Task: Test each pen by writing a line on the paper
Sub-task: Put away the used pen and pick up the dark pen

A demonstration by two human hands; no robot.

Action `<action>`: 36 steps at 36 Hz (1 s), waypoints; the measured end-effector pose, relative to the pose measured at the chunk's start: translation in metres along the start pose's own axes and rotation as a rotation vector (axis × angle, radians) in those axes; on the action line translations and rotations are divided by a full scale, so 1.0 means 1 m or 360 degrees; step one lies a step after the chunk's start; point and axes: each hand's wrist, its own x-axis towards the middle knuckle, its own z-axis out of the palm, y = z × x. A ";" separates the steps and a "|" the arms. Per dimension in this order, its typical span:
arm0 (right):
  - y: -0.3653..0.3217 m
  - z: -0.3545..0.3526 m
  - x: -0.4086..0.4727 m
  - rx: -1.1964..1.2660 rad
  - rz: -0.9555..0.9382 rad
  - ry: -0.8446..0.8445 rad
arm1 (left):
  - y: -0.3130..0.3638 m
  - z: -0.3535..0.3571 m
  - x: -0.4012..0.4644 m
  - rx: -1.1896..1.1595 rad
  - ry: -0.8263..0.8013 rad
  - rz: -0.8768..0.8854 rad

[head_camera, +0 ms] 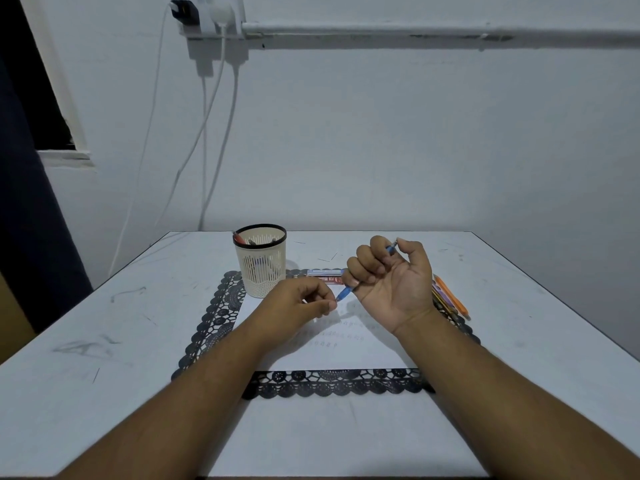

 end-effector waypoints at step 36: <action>-0.002 -0.004 0.000 -0.0099 0.0088 -0.0096 | -0.004 0.008 -0.002 -0.0274 -0.0019 -0.0103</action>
